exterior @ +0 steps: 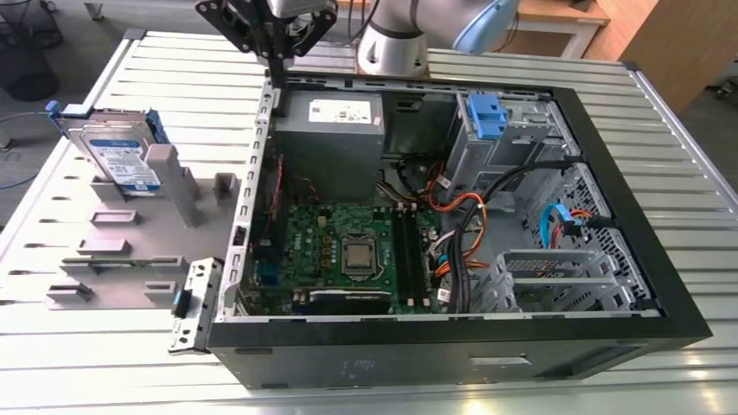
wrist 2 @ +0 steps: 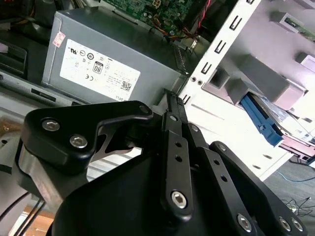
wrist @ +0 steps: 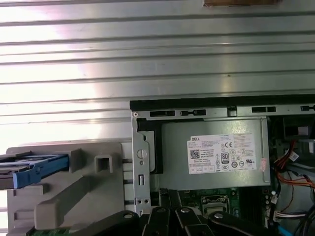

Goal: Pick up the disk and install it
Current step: 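Reach for the disk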

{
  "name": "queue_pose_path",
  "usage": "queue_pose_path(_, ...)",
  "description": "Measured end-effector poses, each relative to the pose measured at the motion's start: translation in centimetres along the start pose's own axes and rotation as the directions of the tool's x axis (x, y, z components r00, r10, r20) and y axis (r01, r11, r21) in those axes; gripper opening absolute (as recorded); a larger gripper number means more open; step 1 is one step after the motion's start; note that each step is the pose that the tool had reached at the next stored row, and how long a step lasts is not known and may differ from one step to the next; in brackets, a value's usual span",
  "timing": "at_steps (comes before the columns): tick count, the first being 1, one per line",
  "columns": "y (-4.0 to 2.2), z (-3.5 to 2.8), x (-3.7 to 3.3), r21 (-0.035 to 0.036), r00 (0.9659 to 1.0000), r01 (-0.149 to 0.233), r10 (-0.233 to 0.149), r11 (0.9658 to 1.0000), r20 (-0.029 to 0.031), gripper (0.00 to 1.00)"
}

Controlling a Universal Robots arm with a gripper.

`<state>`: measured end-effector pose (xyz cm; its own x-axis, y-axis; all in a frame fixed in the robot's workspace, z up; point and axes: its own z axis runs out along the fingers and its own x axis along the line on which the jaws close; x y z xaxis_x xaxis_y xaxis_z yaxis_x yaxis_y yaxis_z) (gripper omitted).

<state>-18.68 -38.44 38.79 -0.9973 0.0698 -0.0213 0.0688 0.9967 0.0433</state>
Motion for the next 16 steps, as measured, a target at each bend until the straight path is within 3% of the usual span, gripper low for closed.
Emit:
queue_pose_path(7,1.11,0.44,1.66,0.0000,1.0000,0.000,0.000,1.0000,0.0002,0.11)
queue_pose_path(16,2.26,1.04,4.79,0.0002,1.0000,0.000,0.000,1.0000,0.0000,0.11)
